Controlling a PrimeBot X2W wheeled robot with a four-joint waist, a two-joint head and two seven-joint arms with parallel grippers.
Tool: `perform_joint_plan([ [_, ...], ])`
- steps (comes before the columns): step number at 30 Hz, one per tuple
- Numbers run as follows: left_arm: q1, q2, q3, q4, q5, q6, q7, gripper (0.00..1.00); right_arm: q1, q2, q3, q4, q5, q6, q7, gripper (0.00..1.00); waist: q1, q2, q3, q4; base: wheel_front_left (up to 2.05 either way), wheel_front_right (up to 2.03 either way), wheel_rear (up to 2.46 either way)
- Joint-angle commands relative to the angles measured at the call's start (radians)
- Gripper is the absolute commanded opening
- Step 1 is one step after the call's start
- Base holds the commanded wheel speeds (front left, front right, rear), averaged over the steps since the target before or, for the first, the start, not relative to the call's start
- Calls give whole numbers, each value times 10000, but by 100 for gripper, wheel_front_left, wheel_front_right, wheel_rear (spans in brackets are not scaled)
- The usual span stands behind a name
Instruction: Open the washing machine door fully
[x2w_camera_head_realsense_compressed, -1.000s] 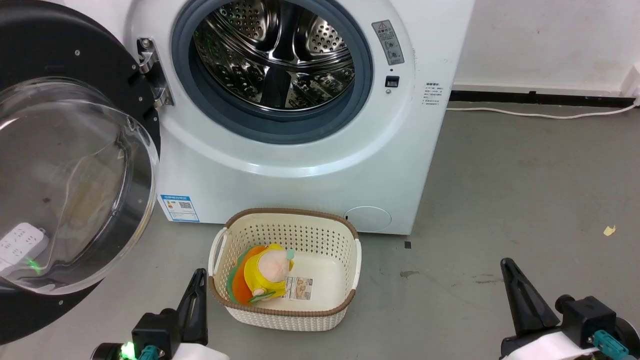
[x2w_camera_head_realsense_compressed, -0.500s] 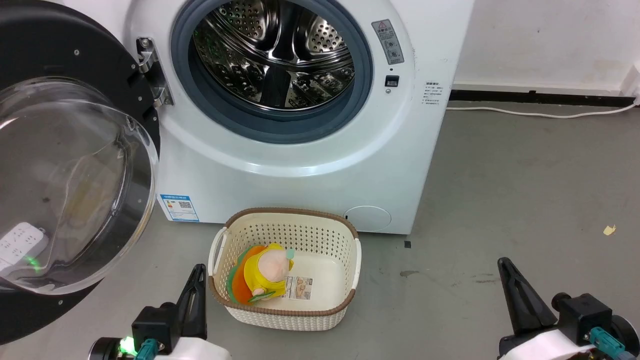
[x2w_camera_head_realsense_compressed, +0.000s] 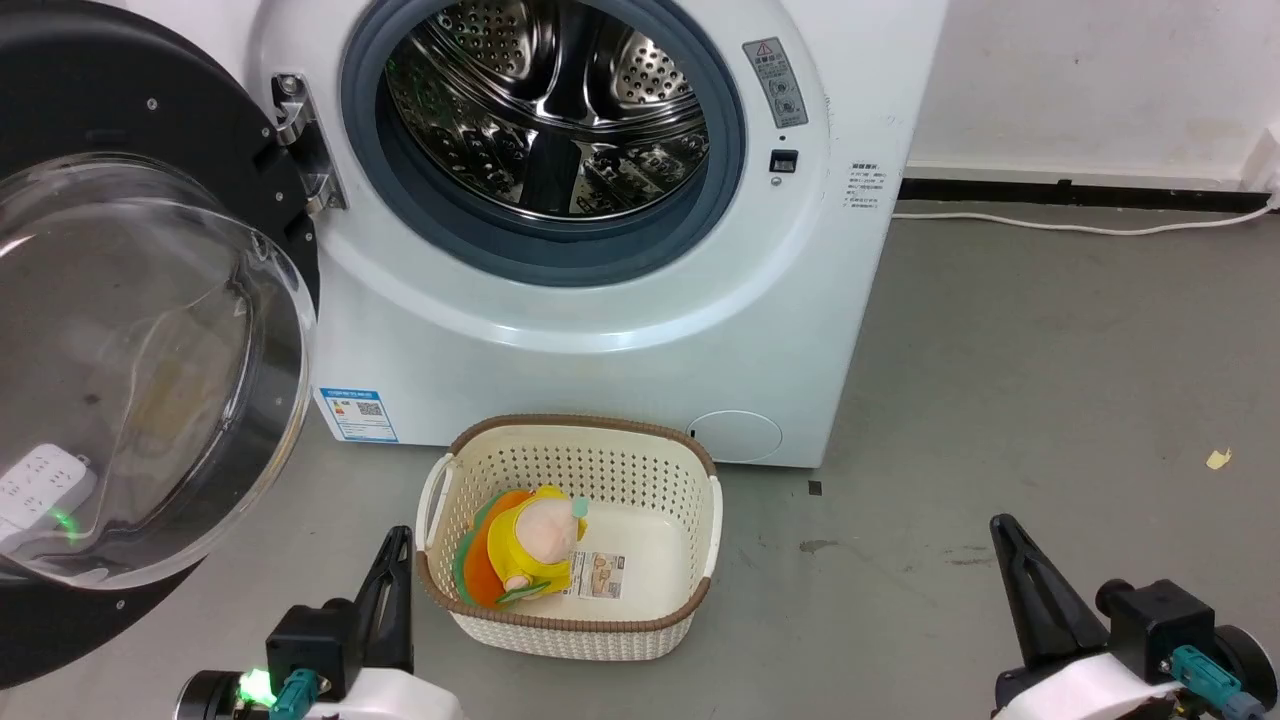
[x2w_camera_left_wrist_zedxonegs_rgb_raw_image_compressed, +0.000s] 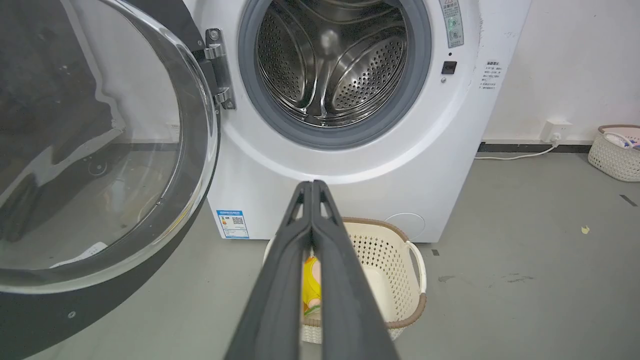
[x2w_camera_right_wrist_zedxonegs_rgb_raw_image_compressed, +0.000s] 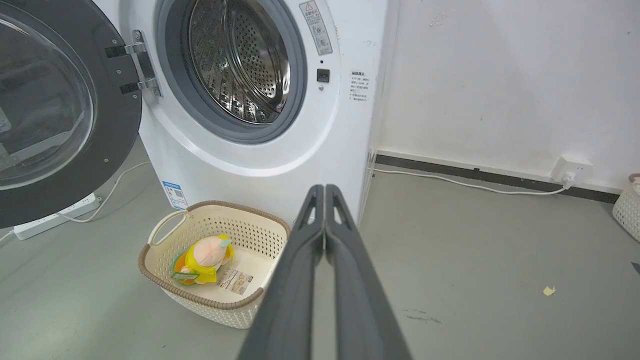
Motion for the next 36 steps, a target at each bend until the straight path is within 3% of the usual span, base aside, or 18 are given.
perform_joint_plan([
  [1,-130,-53,66,-75,66,-26,45,0,-134,21,20,-76,-38,4,33,0,0,0,1,0,0,0,0],
  [36,-297,-117,299,-357,361,-119,801,0,-246,32,167,-371,-220,6,792,0,-1,0,40,-14,0,0,0],
])
